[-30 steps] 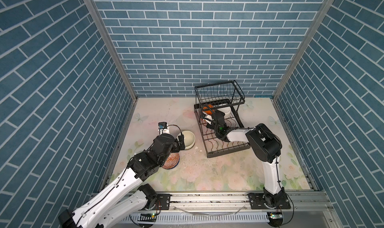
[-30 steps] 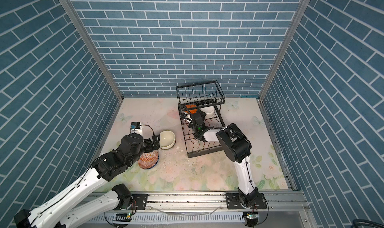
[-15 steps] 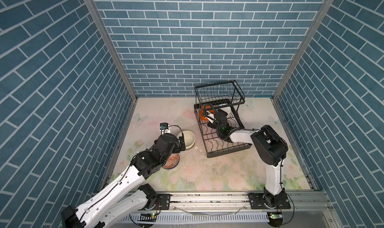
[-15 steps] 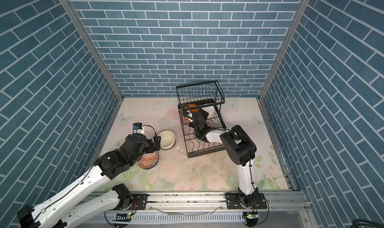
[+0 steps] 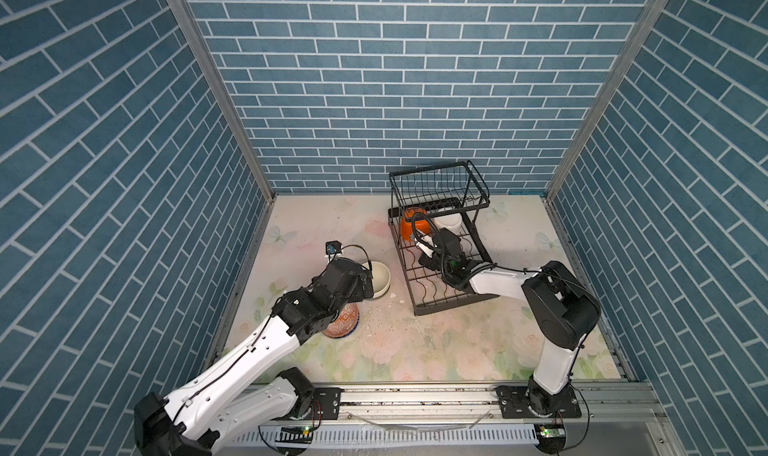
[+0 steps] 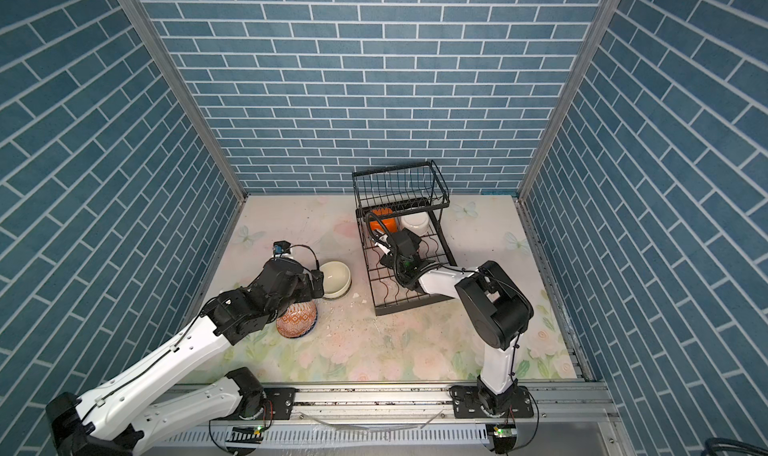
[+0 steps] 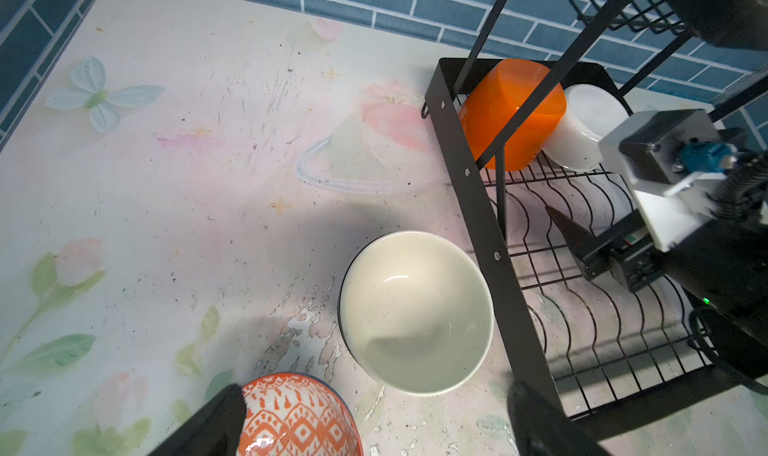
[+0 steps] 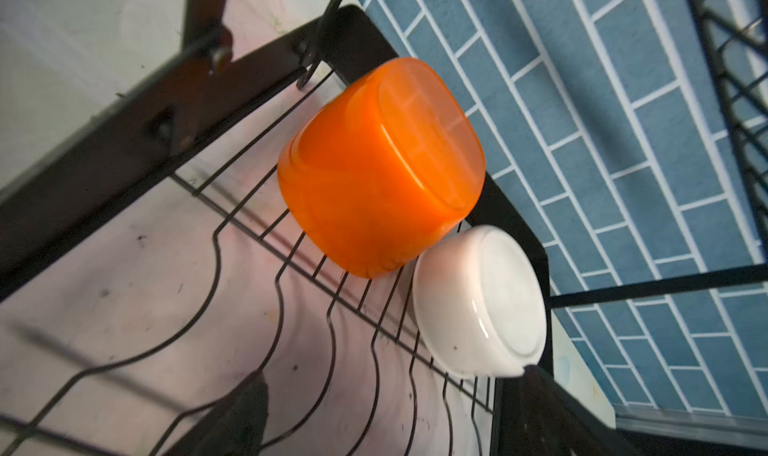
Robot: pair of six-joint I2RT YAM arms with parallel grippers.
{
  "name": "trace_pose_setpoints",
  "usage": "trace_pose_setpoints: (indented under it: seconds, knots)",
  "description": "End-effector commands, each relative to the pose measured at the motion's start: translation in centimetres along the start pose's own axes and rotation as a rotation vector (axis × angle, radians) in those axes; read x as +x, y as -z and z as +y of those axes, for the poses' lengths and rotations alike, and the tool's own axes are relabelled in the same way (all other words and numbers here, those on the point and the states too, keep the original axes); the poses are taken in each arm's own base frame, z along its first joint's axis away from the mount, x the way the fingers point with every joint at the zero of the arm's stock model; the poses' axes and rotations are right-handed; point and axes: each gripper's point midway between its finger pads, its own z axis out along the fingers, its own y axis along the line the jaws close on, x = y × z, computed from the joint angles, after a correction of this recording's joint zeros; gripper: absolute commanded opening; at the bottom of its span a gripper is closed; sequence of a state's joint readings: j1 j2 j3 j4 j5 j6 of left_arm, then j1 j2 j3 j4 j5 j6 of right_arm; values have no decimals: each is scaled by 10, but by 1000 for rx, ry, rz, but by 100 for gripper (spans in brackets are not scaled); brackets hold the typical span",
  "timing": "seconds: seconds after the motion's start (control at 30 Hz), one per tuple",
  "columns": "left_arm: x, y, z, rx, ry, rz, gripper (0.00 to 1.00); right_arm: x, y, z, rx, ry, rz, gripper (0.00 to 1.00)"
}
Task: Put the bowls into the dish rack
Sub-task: 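Open and withdraw the right gripper while the left gripper lowers toward the cream bowl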
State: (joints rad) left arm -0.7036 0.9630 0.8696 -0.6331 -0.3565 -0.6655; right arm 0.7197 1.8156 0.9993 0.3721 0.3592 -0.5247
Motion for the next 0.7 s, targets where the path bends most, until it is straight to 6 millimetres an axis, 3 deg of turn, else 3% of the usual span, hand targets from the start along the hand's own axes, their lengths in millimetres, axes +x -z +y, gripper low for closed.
trace_pose_setpoints:
  seconds: [0.0,0.43,0.67]
  knots:
    - [2,0,6,-37,11,45,100,8,18,7,-48,-79,22,94]
    - [20,-27,10,-114,22,258,99,18,65,7,-122,-363,44,90]
    - [27,-47,12,-196,-27,356,94,21,83,8,-164,-461,65,85]
